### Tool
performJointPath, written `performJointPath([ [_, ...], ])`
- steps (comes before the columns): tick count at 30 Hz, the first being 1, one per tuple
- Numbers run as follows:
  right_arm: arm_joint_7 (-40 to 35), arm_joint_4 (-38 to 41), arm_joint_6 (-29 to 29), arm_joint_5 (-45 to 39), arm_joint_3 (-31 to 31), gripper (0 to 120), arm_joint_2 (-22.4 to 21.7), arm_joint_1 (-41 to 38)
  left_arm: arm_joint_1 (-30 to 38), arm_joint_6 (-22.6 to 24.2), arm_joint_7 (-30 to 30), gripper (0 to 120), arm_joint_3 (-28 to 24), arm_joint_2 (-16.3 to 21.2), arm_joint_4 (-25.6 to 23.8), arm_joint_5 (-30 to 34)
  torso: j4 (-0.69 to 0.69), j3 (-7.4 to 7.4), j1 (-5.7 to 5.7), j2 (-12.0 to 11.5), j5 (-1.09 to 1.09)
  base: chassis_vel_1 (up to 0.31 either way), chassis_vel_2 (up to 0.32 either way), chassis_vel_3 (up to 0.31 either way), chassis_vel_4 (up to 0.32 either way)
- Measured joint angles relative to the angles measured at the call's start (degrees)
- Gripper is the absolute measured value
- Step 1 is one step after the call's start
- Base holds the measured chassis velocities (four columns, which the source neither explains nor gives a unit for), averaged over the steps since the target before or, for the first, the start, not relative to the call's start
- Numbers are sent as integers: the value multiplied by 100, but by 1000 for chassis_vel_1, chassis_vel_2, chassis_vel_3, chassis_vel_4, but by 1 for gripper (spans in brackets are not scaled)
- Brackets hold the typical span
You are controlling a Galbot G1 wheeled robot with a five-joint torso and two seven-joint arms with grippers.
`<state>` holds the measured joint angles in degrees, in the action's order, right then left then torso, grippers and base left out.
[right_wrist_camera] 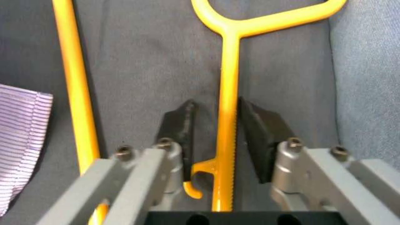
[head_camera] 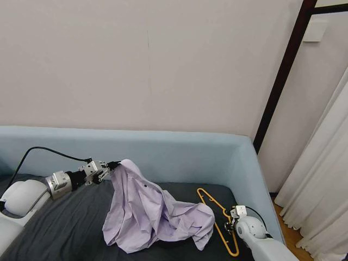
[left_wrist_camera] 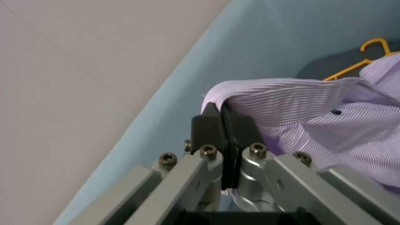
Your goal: Pick up the clothes from the sofa and hang them on the clothes hanger.
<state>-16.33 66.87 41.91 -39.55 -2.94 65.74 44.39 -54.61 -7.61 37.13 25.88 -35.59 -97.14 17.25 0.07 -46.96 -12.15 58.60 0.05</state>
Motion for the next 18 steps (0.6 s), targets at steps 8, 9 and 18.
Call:
performJointPath([
  [8,19,49,0,141,20,4,-17,27,2,-4,2,0,-4,-23,-2,-5,0,0,0,0,0,0,0,0,0],
  [9,28,64,0,164,24,4,-25,37,2,-4,3,0,-6,-30,-3,-6,0,0,0,0,-1,0,0,0,0],
  [18,-121,665,-937,575,-12,4,-199,148,27,-4,4,0,-9,-7,5,-5,0,0,0,0,-2,0,0,0,0],
])
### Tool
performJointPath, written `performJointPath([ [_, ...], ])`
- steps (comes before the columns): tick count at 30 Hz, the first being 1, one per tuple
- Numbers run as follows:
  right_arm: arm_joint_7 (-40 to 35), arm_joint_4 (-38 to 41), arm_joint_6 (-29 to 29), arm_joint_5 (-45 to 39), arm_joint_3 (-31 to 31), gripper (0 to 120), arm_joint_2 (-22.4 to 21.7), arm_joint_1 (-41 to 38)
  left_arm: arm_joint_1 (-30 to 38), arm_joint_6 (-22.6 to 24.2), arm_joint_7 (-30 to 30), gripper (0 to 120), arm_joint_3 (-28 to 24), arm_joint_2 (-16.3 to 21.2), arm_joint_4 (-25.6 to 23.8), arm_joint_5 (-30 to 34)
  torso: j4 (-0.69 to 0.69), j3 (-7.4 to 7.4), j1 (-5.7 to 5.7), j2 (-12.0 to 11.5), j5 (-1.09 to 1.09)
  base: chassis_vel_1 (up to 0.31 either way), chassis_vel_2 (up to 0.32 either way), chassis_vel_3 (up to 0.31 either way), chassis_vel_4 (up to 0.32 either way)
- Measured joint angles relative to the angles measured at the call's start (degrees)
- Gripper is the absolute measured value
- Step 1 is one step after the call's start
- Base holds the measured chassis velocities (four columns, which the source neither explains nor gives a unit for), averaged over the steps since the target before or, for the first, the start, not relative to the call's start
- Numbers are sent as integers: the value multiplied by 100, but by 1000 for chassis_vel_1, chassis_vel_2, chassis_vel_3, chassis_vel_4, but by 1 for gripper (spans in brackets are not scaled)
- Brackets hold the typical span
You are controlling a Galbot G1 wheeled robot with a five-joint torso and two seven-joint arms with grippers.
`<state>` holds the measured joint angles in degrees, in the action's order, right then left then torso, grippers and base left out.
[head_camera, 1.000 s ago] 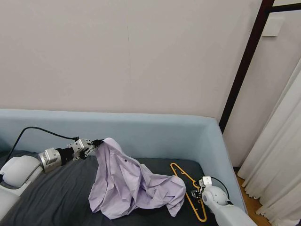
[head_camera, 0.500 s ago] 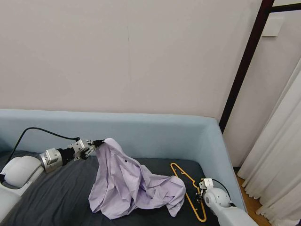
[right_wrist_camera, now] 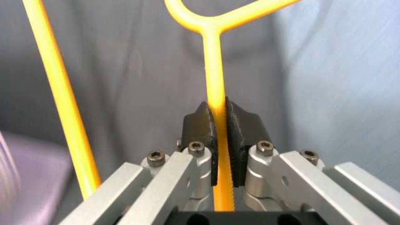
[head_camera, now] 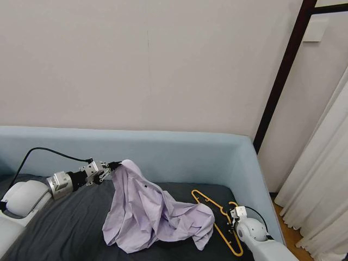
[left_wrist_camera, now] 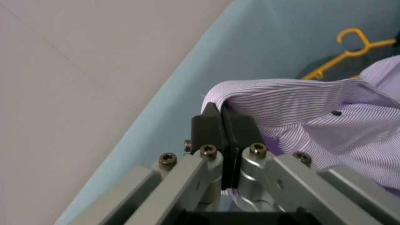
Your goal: Pick up the clothes from the sofa and hang them on the clothes hanger.
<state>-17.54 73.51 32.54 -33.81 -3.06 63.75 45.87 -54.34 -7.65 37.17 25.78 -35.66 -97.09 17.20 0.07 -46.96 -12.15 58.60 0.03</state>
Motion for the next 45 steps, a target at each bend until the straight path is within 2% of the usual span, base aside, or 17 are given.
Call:
performJointPath([
  [6,-567,934,-808,665,-57,4,-236,84,37,7,-6,0,-30,-2,40,24,-1,0,0,0,3,0,0,0,0],
  [8,-574,1503,-1320,1247,27,4,-402,400,39,27,-19,0,-13,-6,55,123,-1,0,0,0,3,0,0,0,0],
  [10,-553,1628,-1450,1421,44,4,-438,501,38,33,-19,0,-6,-3,60,155,-1,0,0,0,2,0,0,0,0],
  [13,-422,2413,-2400,2880,83,4,-629,1348,68,56,-27,0,-14,97,157,343,1,1,0,0,2,0,0,0,0],
  [17,-491,2642,-2763,3501,71,4,-661,1708,86,59,-23,0,-34,156,192,376,1,1,0,1,1,0,0,0,0],
  [21,-744,2884,-3623,4774,44,4,-667,2313,134,82,-16,0,-80,275,203,472,1,1,0,1,1,0,0,0,0],
  [27,-845,3065,-3982,5557,102,4,-587,2491,133,118,-25,0,-112,316,136,628,0,1,0,1,2,0,0,0,0],
  [28,-886,3139,-4092,5945,159,4,-555,2492,121,126,-48,0,-136,341,99,693,-1,1,0,1,2,0,0,0,0],
  [35,-843,3281,-4363,6841,416,4,-676,2169,122,227,-107,0,-183,371,-37,866,-1,0,0,0,2,0,0,0,0],
  [38,-765,3316,-4295,7007,497,4,-686,2021,112,285,-168,0,-183,340,-87,995,0,0,0,1,2,0,0,0,0],
  [45,-939,3013,-3509,7603,871,4,-486,1601,38,438,-309,0,-173,239,-310,1299,0,0,0,0,2,0,0,0,0],
])
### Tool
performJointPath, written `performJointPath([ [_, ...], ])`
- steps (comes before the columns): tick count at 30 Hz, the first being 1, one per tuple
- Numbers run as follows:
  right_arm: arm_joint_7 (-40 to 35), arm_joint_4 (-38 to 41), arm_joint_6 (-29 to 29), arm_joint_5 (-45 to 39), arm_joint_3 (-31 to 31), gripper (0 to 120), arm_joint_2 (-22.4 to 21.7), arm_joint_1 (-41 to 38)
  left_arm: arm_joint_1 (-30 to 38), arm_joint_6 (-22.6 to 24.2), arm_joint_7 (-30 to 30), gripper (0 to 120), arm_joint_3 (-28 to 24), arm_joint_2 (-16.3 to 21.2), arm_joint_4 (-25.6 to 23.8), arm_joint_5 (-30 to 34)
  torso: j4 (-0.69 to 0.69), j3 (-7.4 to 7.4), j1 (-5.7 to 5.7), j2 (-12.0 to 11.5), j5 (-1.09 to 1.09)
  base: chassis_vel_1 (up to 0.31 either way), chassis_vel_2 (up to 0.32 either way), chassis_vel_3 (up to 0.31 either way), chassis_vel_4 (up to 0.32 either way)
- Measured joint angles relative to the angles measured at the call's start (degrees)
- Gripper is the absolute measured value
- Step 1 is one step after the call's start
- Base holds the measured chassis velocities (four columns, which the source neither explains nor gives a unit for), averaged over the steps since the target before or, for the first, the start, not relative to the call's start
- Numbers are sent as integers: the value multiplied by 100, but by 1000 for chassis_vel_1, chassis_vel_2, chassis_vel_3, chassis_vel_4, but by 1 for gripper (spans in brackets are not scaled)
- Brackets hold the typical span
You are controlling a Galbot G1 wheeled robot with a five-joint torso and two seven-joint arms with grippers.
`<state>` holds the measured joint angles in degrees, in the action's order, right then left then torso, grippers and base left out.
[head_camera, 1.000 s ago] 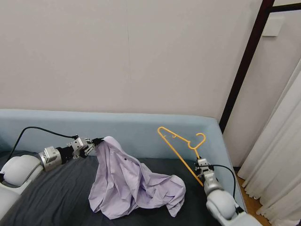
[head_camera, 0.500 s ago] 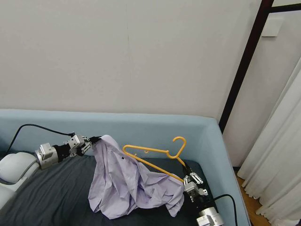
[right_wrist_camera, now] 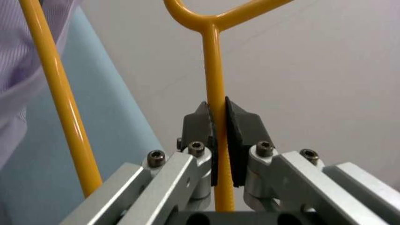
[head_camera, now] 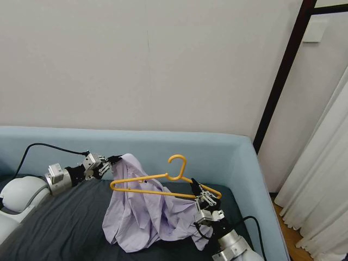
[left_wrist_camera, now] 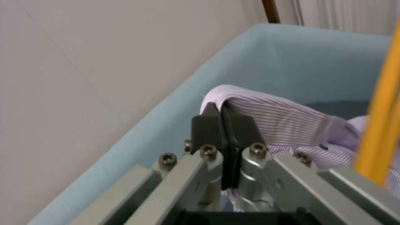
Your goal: Pick up the clothes from the sofa and hang them on the clothes hanger.
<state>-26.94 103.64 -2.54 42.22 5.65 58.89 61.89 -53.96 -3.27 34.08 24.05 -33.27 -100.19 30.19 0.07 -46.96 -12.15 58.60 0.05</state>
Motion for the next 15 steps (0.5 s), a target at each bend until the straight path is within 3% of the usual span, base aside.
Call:
performJointPath([
  [7,-325,-239,928,-9,196,4,118,-66,-67,102,-72,0,21,-3,-175,208,1,0,0,0,0,0,0,0,0],
  [15,-350,-192,1210,-248,130,4,48,3,-113,105,-76,0,56,1,-197,188,1,0,0,0,0,0,0,0,0],
])
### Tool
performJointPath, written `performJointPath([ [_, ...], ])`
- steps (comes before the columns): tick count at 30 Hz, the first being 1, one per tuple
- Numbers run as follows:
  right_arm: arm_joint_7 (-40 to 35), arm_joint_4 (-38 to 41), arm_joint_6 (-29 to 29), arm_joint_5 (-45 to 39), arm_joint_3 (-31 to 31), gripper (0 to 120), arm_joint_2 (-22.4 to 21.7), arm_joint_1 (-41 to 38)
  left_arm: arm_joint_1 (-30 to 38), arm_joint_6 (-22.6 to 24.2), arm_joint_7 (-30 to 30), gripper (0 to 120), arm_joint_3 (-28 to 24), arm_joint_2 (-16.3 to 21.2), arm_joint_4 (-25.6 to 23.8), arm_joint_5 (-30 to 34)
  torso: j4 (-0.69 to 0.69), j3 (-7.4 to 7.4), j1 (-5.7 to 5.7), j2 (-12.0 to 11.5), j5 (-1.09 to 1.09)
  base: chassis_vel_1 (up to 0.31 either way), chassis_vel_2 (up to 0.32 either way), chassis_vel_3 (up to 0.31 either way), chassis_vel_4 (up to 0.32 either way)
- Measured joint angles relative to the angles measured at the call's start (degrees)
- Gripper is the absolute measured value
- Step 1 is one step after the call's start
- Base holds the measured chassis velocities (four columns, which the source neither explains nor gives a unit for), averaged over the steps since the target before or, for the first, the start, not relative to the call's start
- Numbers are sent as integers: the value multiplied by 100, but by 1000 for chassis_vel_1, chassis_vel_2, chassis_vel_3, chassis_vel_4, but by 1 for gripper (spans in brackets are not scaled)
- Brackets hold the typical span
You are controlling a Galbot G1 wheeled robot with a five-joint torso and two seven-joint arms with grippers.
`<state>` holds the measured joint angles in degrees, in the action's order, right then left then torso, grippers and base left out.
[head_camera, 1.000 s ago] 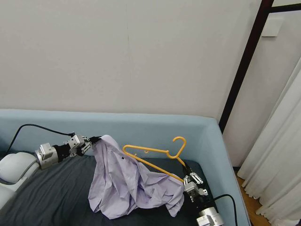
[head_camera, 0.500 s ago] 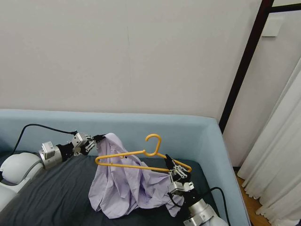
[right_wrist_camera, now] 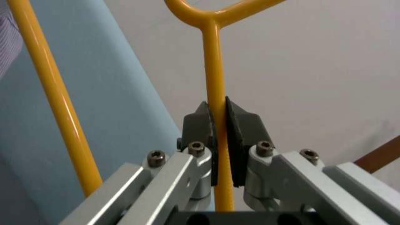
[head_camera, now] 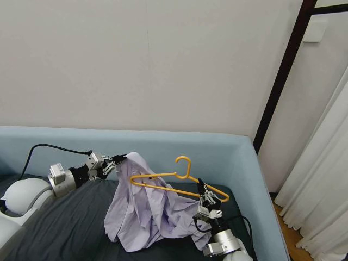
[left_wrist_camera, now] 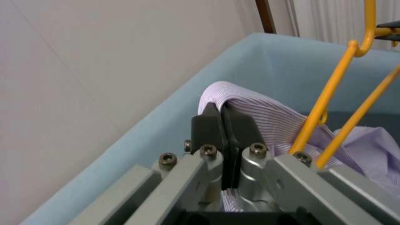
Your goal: Pick up the clothes from the sofa and hang them on the clothes hanger.
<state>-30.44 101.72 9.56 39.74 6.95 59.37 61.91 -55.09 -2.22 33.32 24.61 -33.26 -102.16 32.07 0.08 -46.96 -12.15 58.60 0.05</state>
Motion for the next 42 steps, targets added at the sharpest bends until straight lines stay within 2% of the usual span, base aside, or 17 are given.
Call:
performJointPath([
  [10,4,94,335,-195,132,4,131,3,-77,11,-36,0,-20,-160,-164,84,-1,0,0,0,0,0,0,0,0],
  [16,25,51,500,-411,332,4,218,-117,-231,25,-58,0,-39,-402,-446,82,0,0,0,0,-2,0,0,0,0],
  [22,43,7,584,-722,462,4,182,-305,-586,15,-46,0,-33,-662,-614,-194,-1,0,0,0,-1,0,0,0,0],
  [27,13,30,826,-1232,687,4,57,-504,-914,-12,-47,0,10,-973,-680,-444,-1,0,0,0,-1,0,0,0,0],
  [31,-45,127,1325,-2053,928,4,-194,-696,-1184,-47,-84,0,86,-1195,-781,-639,-2,0,0,0,0,0,0,0,0],
  [42,-52,269,1362,-2074,900,4,-563,-774,-1069,-9,-435,0,149,-1111,-905,-533,0,0,0,0,-1,0,0,0,0],
])
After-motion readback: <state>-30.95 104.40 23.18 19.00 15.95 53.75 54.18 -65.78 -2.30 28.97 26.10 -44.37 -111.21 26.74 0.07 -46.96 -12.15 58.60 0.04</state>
